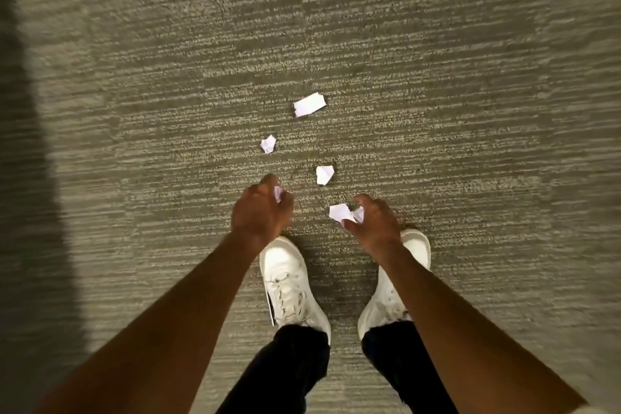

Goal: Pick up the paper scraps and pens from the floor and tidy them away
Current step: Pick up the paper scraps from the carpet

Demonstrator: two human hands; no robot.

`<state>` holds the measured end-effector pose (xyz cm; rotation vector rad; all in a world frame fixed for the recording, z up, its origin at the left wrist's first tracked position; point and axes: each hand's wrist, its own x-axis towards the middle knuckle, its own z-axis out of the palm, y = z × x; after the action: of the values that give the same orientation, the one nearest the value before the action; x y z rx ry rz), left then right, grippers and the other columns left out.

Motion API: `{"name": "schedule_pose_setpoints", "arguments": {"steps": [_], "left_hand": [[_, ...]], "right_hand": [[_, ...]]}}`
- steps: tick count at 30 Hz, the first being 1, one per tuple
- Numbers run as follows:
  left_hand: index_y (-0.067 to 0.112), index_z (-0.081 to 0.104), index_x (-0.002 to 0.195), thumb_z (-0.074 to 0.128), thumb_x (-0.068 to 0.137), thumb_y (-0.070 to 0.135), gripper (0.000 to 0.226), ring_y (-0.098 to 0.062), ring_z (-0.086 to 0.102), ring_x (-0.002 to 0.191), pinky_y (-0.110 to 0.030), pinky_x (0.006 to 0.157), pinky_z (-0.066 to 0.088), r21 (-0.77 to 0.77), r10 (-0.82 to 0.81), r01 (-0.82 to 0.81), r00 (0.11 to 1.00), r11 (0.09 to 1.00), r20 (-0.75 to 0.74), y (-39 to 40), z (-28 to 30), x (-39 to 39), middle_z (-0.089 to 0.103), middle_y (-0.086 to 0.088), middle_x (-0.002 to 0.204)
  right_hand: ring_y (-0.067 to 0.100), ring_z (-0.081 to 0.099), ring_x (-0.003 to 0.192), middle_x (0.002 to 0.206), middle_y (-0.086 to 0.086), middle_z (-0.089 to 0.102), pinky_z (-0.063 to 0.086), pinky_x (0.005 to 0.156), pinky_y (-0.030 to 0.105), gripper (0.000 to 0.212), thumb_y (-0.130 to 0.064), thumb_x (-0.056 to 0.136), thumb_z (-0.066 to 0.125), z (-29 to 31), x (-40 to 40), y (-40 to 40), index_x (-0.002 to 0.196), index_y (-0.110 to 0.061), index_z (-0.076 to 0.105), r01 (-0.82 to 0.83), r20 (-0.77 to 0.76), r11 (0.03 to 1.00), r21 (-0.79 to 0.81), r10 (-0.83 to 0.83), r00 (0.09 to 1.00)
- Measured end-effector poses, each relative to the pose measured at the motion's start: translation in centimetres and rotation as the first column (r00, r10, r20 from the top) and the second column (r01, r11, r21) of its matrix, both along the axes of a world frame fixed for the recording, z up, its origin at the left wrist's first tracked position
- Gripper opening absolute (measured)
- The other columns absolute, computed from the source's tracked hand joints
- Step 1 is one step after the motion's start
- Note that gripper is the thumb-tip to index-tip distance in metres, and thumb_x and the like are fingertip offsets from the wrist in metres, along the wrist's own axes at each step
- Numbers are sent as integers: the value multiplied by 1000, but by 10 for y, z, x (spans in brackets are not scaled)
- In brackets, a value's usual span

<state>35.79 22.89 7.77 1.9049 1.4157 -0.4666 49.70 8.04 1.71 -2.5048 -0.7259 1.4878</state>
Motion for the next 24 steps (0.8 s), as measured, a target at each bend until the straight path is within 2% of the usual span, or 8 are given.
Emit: {"name": "schedule_pose_setpoints", "arguments": {"steps": [4,8,10,12,14,16,21,24], "left_hand": [[9,52,113,53,91,42,40,-31,59,83,-31,67,38,64,-31,36,997,997,-74,22,-54,-15,67,-20,102],[8,47,122,57,89,45,50,-37,59,102,-34,74,41,99,-34,44,994,994,-104,47,-96,-17,60,-20,117],[8,44,128,57,88,48,58,-37,58,106,-36,77,44,113,-22,36,993,993,-116,57,-112,-14,57,-19,123],[8,40,132,56,88,51,64,-37,58,107,-37,76,45,141,-20,41,989,989,-146,64,-121,-8,54,-19,127],[10,40,130,56,87,52,62,-35,59,104,-35,73,43,169,6,17,991,986,-133,69,-127,1,54,-17,127],[11,41,127,59,87,49,58,-34,59,102,-35,75,41,184,39,-19,994,983,-104,72,-129,13,55,-17,124],[13,35,123,62,87,43,54,-22,43,83,-35,70,34,179,43,-23,993,984,-108,74,-132,30,54,-17,121],[13,33,125,60,87,46,57,-28,52,85,-35,68,35,182,46,-18,988,983,-148,78,-139,33,52,-19,125]], "right_hand": [[32,59,114,133,10,51,52,90,37,56,-25,84,71,-47,-20,11,134,-31,47,-135,39,990,-35,137,990],[33,63,110,149,11,36,57,86,40,64,-26,83,72,-81,-31,15,137,-32,38,-192,147,978,-85,203,968],[31,65,104,146,12,40,58,74,34,64,-20,83,71,-92,-31,15,136,-33,37,-181,178,981,-68,190,965],[26,65,99,132,9,53,51,66,26,55,-16,85,69,-97,-28,12,130,-32,41,-160,181,987,-13,160,971],[22,64,94,118,5,62,41,65,23,44,-17,86,67,-97,-24,9,123,-28,47,-145,158,988,53,135,978],[23,61,93,113,4,63,41,69,25,38,-21,83,70,-91,-16,9,116,-25,52,-90,116,989,120,76,990],[25,63,100,119,6,64,47,75,27,50,-15,77,73,-78,1,31,121,-24,51,-6,118,968,252,-24,993],[26,65,100,118,10,67,50,73,28,61,-14,76,76,-83,5,51,128,-27,47,-5,108,954,298,-28,994]]}}
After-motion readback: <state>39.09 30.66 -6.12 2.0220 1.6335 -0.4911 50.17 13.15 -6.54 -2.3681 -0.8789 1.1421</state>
